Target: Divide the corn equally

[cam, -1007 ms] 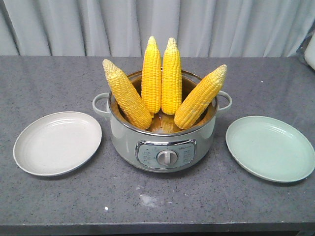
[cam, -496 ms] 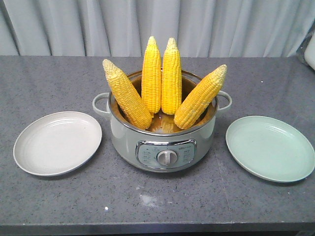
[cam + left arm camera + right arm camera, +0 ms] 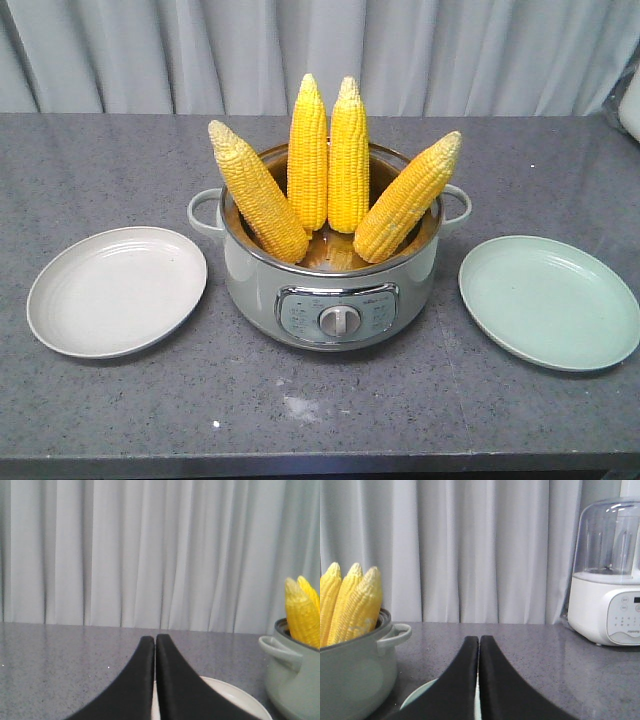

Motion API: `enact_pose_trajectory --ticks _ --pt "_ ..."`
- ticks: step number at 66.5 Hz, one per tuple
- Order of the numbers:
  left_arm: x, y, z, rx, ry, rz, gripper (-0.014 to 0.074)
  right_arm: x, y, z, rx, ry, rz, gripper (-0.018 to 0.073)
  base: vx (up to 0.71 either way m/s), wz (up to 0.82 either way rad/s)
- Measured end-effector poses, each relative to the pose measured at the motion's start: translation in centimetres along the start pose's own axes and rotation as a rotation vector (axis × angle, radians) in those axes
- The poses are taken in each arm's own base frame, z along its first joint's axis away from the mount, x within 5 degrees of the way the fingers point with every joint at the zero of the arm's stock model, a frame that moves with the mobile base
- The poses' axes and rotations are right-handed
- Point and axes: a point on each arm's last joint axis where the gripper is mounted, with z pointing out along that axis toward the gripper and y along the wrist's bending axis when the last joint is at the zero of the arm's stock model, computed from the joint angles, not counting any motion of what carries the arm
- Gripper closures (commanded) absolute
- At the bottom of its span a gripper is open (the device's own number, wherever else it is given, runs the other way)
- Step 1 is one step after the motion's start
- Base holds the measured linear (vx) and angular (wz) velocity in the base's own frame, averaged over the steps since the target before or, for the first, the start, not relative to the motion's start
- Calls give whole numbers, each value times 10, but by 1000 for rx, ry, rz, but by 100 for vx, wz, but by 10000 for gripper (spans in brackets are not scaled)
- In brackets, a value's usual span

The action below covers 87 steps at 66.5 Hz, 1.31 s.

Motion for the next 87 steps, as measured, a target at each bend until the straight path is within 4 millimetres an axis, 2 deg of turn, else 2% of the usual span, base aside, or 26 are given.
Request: enact_pose_trajectory --ticks 7,15,27,33,41,51,65,71,74,79,87 --pt "-34 -2 4 -17 67 -1 603 -36 0 2 -4 45 0 562 0 0" --pt "-64 -4 19 -41 203 -2 603 -66 0 14 -7 134 -1 562 0 0" --pt "-92 -6 51 -65 355 -3 603 -87 0 44 -13 316 1 562 0 0" --pt "-94 -6 66 -75 429 -3 603 -86 0 58 -16 405 3 562 0 0" --pt "-81 -5 81 -90 553 -3 603 -73 0 72 -19 530 4 562 0 0" --pt "-71 -4 89 -100 636 -2 603 -63 0 81 -21 623 4 562 0 0" --pt "-69 -3 91 -102 648 -2 589 -60 0 83 -22 655 3 545 0 0" --pt "-69 -3 91 -102 649 -2 525 -59 0 83 -21 665 0 482 0 0" --pt "-69 -3 91 -101 648 -2 458 -59 0 82 -24 668 -10 421 0 0" --pt "-69 -3 91 -101 646 -2 328 -58 0 82 -28 674 -21 302 0 0" --pt "-70 -4 92 -99 632 -2 131 -58 0 82 -31 674 -23 52 0 0"
